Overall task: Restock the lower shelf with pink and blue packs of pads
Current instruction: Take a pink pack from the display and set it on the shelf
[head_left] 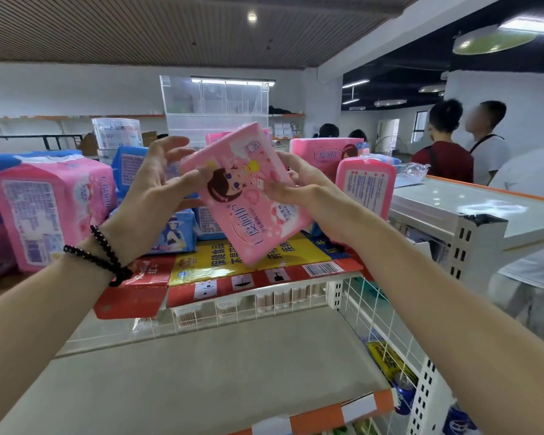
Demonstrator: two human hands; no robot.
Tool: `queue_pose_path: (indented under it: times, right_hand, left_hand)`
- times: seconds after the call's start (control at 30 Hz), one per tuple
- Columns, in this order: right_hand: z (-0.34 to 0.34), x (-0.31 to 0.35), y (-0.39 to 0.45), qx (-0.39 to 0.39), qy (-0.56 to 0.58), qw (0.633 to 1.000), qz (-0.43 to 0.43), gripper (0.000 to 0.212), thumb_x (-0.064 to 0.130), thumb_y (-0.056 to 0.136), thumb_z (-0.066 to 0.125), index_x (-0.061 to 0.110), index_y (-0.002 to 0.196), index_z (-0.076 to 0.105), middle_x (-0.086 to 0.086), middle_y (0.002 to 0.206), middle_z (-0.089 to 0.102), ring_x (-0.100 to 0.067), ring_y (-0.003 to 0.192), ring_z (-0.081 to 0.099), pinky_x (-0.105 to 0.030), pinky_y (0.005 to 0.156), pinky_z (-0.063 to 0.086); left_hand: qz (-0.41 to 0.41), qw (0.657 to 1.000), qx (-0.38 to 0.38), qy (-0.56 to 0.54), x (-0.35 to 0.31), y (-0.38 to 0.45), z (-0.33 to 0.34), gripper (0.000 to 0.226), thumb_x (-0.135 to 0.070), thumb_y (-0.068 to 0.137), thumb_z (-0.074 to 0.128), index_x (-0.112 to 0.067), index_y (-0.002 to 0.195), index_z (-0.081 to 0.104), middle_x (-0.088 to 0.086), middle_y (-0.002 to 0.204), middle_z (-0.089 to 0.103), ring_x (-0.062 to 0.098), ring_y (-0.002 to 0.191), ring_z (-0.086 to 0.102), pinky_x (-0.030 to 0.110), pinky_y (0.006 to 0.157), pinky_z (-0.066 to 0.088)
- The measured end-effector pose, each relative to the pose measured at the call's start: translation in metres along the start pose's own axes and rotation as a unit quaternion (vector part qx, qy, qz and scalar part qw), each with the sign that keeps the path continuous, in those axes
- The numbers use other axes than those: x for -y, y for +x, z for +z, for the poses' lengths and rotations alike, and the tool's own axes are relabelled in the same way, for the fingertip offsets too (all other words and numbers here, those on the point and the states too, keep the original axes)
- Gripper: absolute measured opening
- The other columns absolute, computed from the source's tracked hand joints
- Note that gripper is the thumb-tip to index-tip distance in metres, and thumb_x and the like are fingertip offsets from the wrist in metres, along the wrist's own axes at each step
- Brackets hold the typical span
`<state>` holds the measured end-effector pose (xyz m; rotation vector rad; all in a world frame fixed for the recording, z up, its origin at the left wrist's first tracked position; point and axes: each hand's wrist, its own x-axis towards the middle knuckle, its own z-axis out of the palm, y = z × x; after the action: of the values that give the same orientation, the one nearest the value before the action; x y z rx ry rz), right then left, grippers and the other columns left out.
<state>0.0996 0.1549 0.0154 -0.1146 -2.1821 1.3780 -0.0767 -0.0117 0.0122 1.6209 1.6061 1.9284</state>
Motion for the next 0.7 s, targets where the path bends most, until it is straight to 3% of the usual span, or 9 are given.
queue_pose_path:
  times: [0.1,0.23,0.37,0.53,0.6,0.7]
  right_hand:
    - [0.004,-0.005,-0.001,-0.032,0.018,0.999,-0.014,0.074,0.016,0.089,0.07,0.024,0.15,0.031,-0.001,0.106,0.066,-0.009,0.095,0.071,-0.023,0.088,0.051]
    - [0.011,-0.013,-0.003,-0.068,0.089,0.993,-0.028,0.086,0.026,0.081,0.074,0.024,0.151,0.025,-0.011,0.119,0.066,-0.021,0.109,0.068,-0.041,0.1,0.05]
    - [0.015,-0.016,-0.009,-0.1,0.17,0.979,-0.059,0.081,0.014,0.082,0.072,0.026,0.144,0.021,-0.003,0.105,0.071,-0.016,0.099,0.072,-0.038,0.093,0.054]
    - [0.016,-0.023,-0.013,-0.093,0.262,0.959,-0.057,0.097,0.007,0.073,0.07,0.033,0.145,0.011,0.007,0.092,0.076,-0.02,0.093,0.073,-0.058,0.091,0.054]
    - [0.011,-0.025,-0.013,-0.092,0.295,0.95,-0.048,0.102,0.005,0.07,0.071,0.035,0.147,0.01,0.003,0.103,0.072,-0.019,0.089,0.074,-0.061,0.091,0.053]
    - [0.004,-0.024,-0.013,-0.102,0.309,0.945,-0.027,0.097,0.012,0.07,0.071,0.036,0.147,0.016,-0.004,0.118,0.065,-0.023,0.092,0.072,-0.066,0.093,0.05]
  left_hand:
    - [-0.048,0.999,0.007,-0.022,0.01,-0.008,0.004,0.097,-0.056,0.051,0.091,-0.033,0.132,0.042,0.002,0.135,0.055,0.017,0.108,0.071,0.037,0.082,0.062]
    - [-0.092,0.994,0.032,-0.039,0.021,-0.02,0.018,0.106,-0.057,0.042,0.096,-0.038,0.132,0.042,0.005,0.135,0.058,0.023,0.11,0.071,0.04,0.086,0.061]
    - [-0.111,0.99,0.036,-0.079,0.023,-0.027,0.032,0.087,-0.036,0.054,0.09,-0.037,0.127,0.044,0.009,0.128,0.066,0.026,0.107,0.072,0.037,0.084,0.062]
    - [-0.1,0.987,-0.017,-0.128,0.019,-0.03,0.038,0.068,-0.011,0.07,0.086,-0.025,0.123,0.047,0.003,0.106,0.077,0.03,0.1,0.074,0.043,0.078,0.063]
    - [-0.1,0.982,-0.027,-0.159,0.015,-0.031,0.034,0.064,-0.012,0.07,0.082,-0.022,0.122,0.047,0.001,0.101,0.078,0.027,0.093,0.075,0.044,0.072,0.063]
    - [-0.099,0.98,-0.053,-0.166,0.008,-0.031,0.025,0.078,-0.02,0.057,0.091,-0.021,0.122,0.047,-0.001,0.096,0.077,0.022,0.084,0.075,0.045,0.066,0.062]
